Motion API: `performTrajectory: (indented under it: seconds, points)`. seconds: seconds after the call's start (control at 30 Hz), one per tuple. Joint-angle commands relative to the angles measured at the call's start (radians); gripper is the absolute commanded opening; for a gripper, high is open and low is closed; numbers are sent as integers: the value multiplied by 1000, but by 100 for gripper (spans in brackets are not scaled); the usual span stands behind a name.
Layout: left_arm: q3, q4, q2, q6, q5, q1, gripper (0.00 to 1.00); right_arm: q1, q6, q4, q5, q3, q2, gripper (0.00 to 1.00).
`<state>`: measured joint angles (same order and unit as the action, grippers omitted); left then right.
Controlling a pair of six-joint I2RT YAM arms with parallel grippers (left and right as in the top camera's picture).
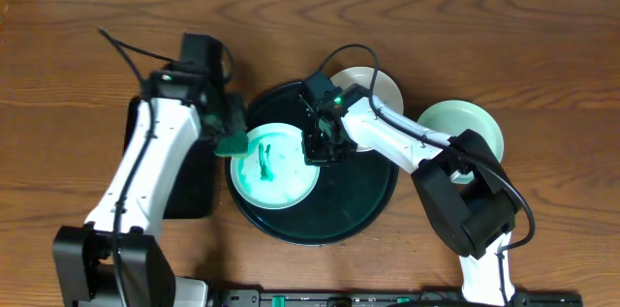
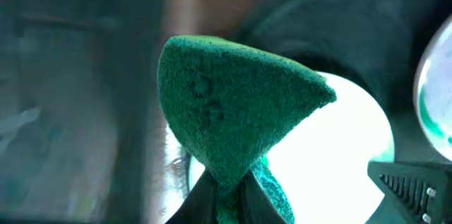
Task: Clean dirty plates on tray and stack at the side
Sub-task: 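Bring the sponge in the left gripper onto the held plate, then scrub the held white plate with the sponge in the left gripper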
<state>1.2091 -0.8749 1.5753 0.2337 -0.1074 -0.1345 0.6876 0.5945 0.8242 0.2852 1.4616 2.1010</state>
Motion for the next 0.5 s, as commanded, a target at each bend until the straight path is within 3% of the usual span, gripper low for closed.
performTrajectory:
  seconds: [0.0,0.2,0.47]
  points:
    - [-94,66,19,-26,-42,-43,7,-12,-9,3,-14,6,13,1]
    - [-192,182,83,-27,-38,-66,7,-12,-13,2,-14,6,13,1]
    - [-196,222,263,-27,-35,-82,7,-12,-13,2,-10,6,13,1]
